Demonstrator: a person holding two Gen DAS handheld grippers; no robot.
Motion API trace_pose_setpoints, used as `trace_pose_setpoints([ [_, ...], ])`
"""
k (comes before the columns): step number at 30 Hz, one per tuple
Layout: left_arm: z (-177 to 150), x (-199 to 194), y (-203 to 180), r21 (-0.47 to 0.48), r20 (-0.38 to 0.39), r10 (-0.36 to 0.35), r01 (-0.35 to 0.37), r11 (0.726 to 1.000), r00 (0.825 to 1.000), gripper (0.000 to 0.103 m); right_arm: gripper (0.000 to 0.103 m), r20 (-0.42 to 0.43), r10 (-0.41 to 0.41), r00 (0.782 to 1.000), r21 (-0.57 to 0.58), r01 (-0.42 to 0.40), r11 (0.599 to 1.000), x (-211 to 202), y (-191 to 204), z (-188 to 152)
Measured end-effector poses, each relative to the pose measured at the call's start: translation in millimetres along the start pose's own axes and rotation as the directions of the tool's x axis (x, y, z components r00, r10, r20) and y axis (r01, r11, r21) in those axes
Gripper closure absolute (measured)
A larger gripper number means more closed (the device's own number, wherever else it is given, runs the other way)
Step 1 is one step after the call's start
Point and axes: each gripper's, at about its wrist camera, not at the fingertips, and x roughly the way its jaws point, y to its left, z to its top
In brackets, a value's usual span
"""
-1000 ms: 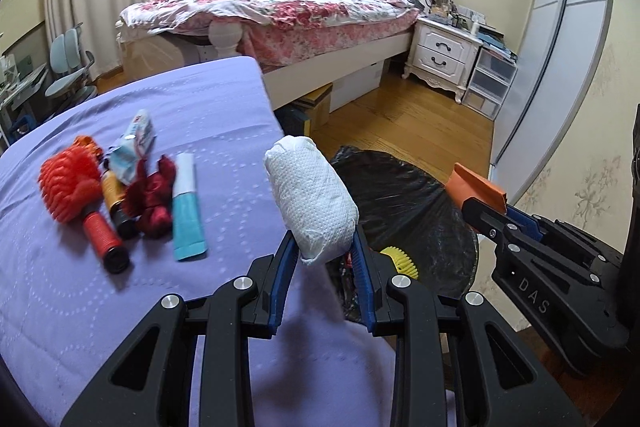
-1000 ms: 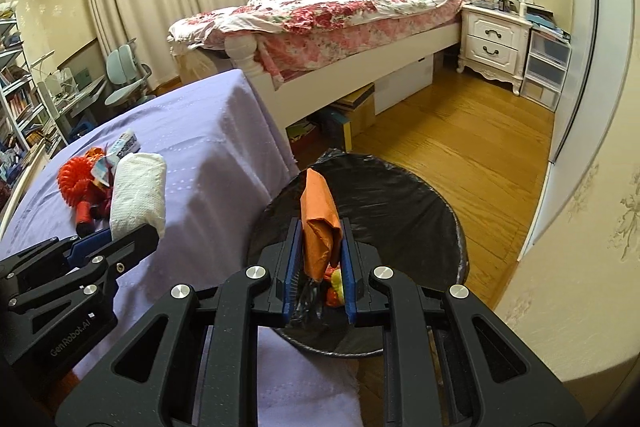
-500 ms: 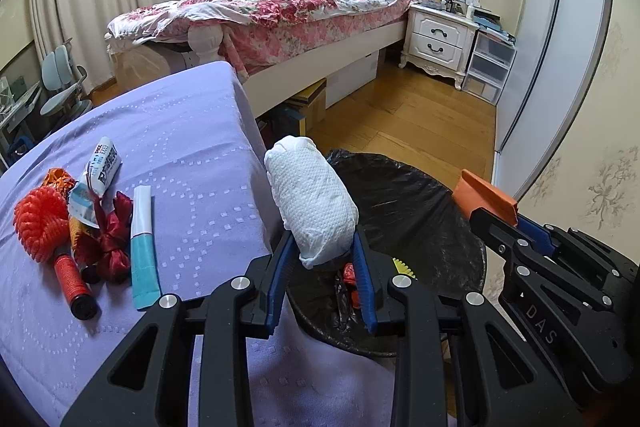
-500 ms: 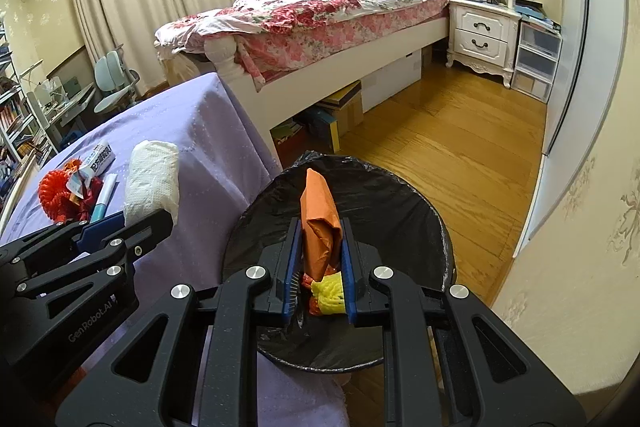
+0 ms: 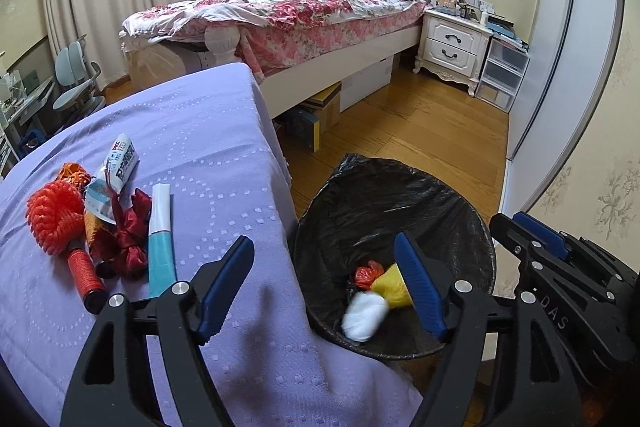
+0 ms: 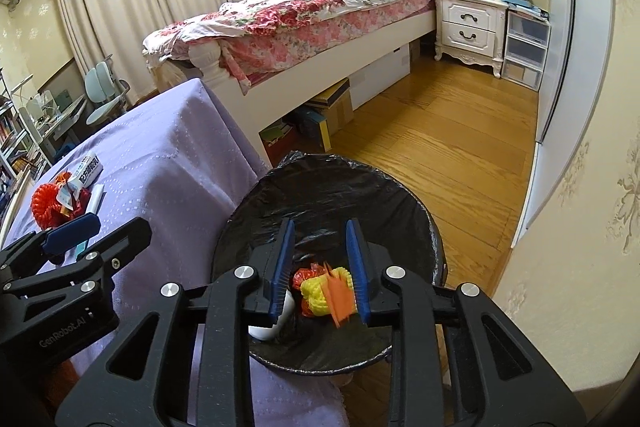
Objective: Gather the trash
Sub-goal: 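Carry both items over the black bin and open both tools to drop them, then move both tools back over the bed and grasp the red bottle with the left tool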
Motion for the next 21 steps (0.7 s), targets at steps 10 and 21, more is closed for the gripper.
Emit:
trace_pose_setpoints([
  [10, -6, -19, 14, -0.039, 0.017, 0.056, -0.056, 0.998, 0.998, 0.029, 0.067, 0.007, 0.017, 1.0, -0.002, -0.017, 1.0, -6, 7, 0],
  [21, -17, -38, 64, -0.142, 0.007, 0.199, -0.196, 0.97, 0.98, 0.029, 0.064, -0.017, 0.096, 0.995, -0.057, -0.096, 0.994, -4, 45, -2],
])
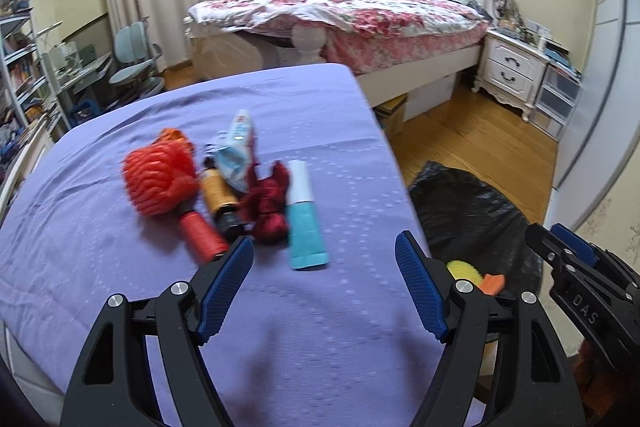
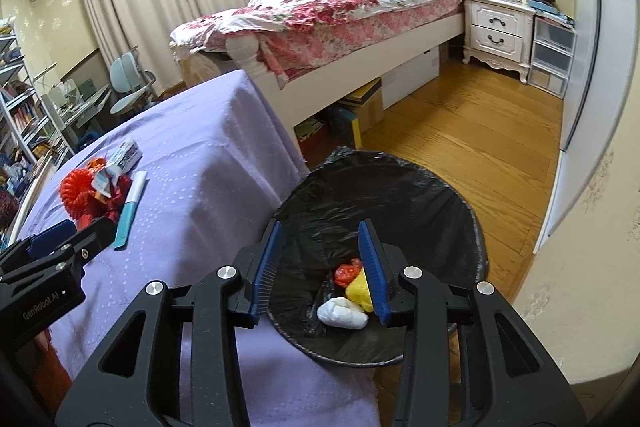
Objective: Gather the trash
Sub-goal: 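Move both tools back over the bed and grasp the red bottle with the left tool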
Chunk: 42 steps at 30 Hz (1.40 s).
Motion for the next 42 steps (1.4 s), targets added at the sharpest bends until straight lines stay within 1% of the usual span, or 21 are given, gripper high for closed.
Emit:
trace_pose_setpoints([
  [4, -2, 4, 22, -0.041, -0.009, 0.054, -0.055, 0.998, 0.998, 0.029, 0.061, -0.013, 0.028, 1.0, -0.026, -0.028, 0.999, 4, 15, -2],
  [8, -4, 14, 46, -0.103, -0.053, 0.079, -0.085, 0.991, 0.995, 0.029, 0.06, -0.027, 0.053, 0.998, -0.05, -0.055, 0.997, 8, 31, -4],
  [14, -3, 27, 66, -0.17, -0.105, 0.079, -0.097, 0.981, 0.991, 0.029, 0.06, -0.041, 0.08, 0.996, -0.079, -0.083, 0.993, 11, 47, -5],
  [21, -12, 32, 85, -0.216, -0.159, 0.078, -0.112, 0.97, 0.984, 0.029, 0.059, -0.046, 0.106, 0.993, -0.084, -0.11, 0.99, 13, 55, -4],
  [26, -18, 27, 90, -0.227, -0.167, 0.098, -0.135, 0.964, 0.981, 0.029, 0.059, -0.052, 0.117, 0.992, -0.084, -0.121, 0.989, 15, 56, -5],
  [33, -6, 35, 84, -0.197, -0.138, 0.107, -0.133, 0.971, 0.985, 0.029, 0.059, -0.06, 0.125, 0.99, -0.073, -0.129, 0.989, 17, 54, -6],
  [34, -4, 37, 85, -0.198, -0.135, 0.103, -0.128, 0.972, 0.986, 0.035, 0.059, -0.061, 0.125, 0.99, -0.073, -0.129, 0.989, 17, 54, -6],
  [35, -2, 39, 85, -0.194, -0.136, 0.096, -0.121, 0.973, 0.986, 0.043, 0.059, -0.061, 0.125, 0.99, -0.072, -0.13, 0.989, 18, 54, -6],
  [36, -2, 41, 85, -0.19, -0.139, 0.091, -0.116, 0.975, 0.986, 0.047, 0.059, -0.064, 0.127, 0.99, -0.07, -0.132, 0.989, 18, 54, -6],
  [37, -2, 42, 86, -0.185, -0.144, 0.085, -0.111, 0.976, 0.986, 0.055, 0.059, -0.064, 0.128, 0.99, -0.07, -0.132, 0.989, 18, 54, -7],
  [38, -2, 45, 86, -0.182, -0.155, 0.08, -0.108, 0.977, 0.985, 0.058, 0.059, -0.064, 0.129, 0.99, -0.071, -0.133, 0.989, 18, 54, -7],
  [39, -2, 44, 85, -0.176, -0.147, 0.083, -0.109, 0.978, 0.986, 0.061, 0.059, -0.065, 0.13, 0.989, -0.073, -0.134, 0.988, 18, 55, -8],
  [41, -4, 43, 83, -0.154, -0.141, 0.077, -0.098, 0.983, 0.987, 0.072, 0.059, -0.065, 0.131, 0.989, -0.075, -0.136, 0.988, 18, 56, -8],
  [42, -4, 42, 82, -0.144, -0.139, 0.083, -0.103, 0.984, 0.987, 0.074, 0.059, -0.066, 0.132, 0.989, -0.077, -0.137, 0.988, 19, 57, -8],
])
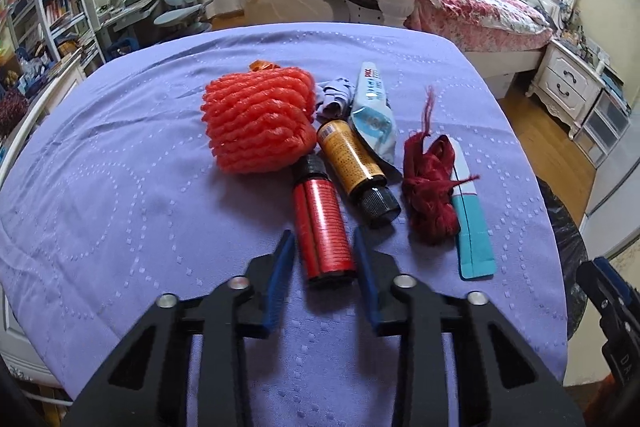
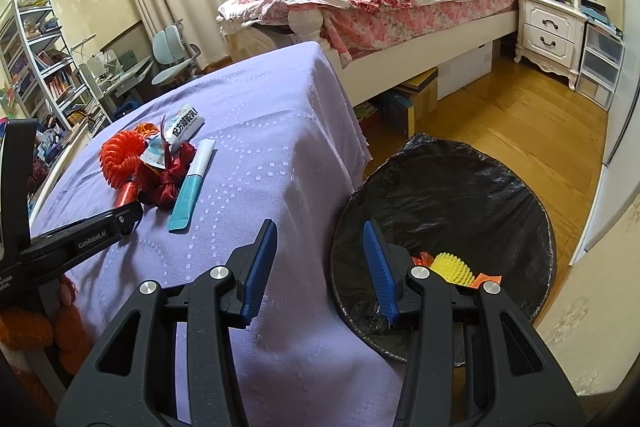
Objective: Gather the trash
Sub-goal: 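Move both tools back over the bed and grasp the red bottle with the left tool, then grasp the teal tube with the right tool while the left tool holds the red bottle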
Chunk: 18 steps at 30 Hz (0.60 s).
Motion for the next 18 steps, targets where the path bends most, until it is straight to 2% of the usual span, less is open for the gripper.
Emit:
trace_pose_setpoints([
  [11, -10, -9, 11, -0.001, 0.003, -0.046, 0.046, 0.999, 0.999, 0.076, 0.059, 0.001, 0.017, 1.0, -0.049, -0.016, 0.999, -1, 23, 5],
  [18, -12, -15, 28, -0.014, 0.02, -0.043, 0.043, 0.999, 0.999, 0.076, 0.059, -0.015, 0.037, 0.999, -0.088, -0.038, 0.995, 5, 48, 12],
])
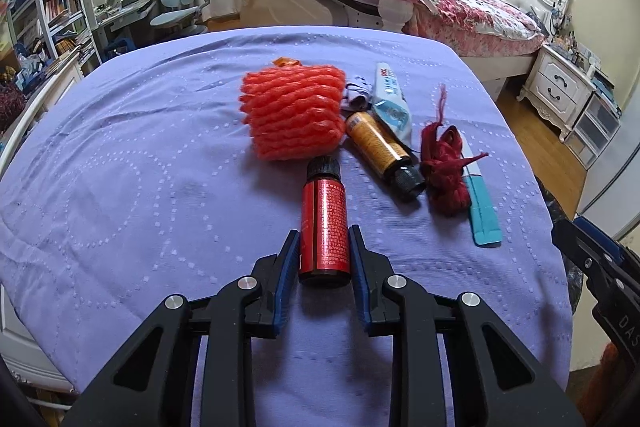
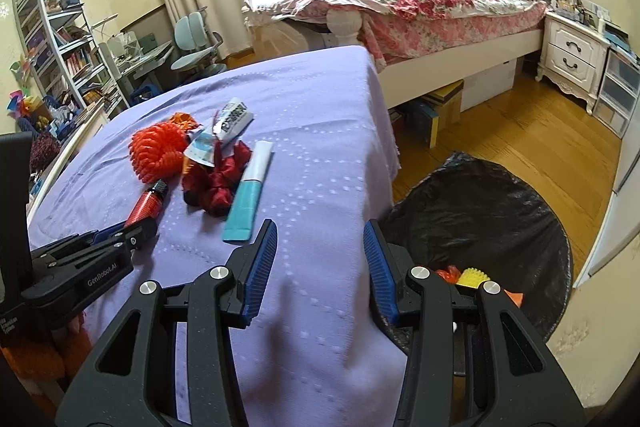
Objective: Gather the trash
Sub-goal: 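Grasp the teal tube with the right tool while the left tool holds the red bottle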
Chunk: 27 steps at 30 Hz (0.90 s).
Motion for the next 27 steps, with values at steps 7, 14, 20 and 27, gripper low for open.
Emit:
trace_pose_setpoints([
  [7, 0, -1, 25, -0.023, 0.014, 0.03, -0.03, 0.999, 0.999, 0.076, 0.059, -0.047, -0.003, 0.999, -0.037, 0.001, 0.999, 21, 27, 10],
  [14, 2, 3, 42, -0.046, 0.01, 0.037, -0.037, 0.998, 0.999, 0.076, 0.06, -0.102, -0.035, 0.994, -0.076, 0.027, 0.997, 47, 48, 22],
  [20, 2, 4, 44, -0.037, 0.012, 0.031, -0.031, 0.999, 0.999, 0.076, 0.071, -0.116, -0.061, 0.991, -0.108, 0.048, 0.993, 59, 60, 26],
  [27, -3, 0, 40, -0.016, 0.031, 0.026, -0.026, 1.0, 0.999, 0.076, 0.085, -0.116, -0.062, 0.991, -0.136, 0.046, 0.99, 54, 62, 18],
])
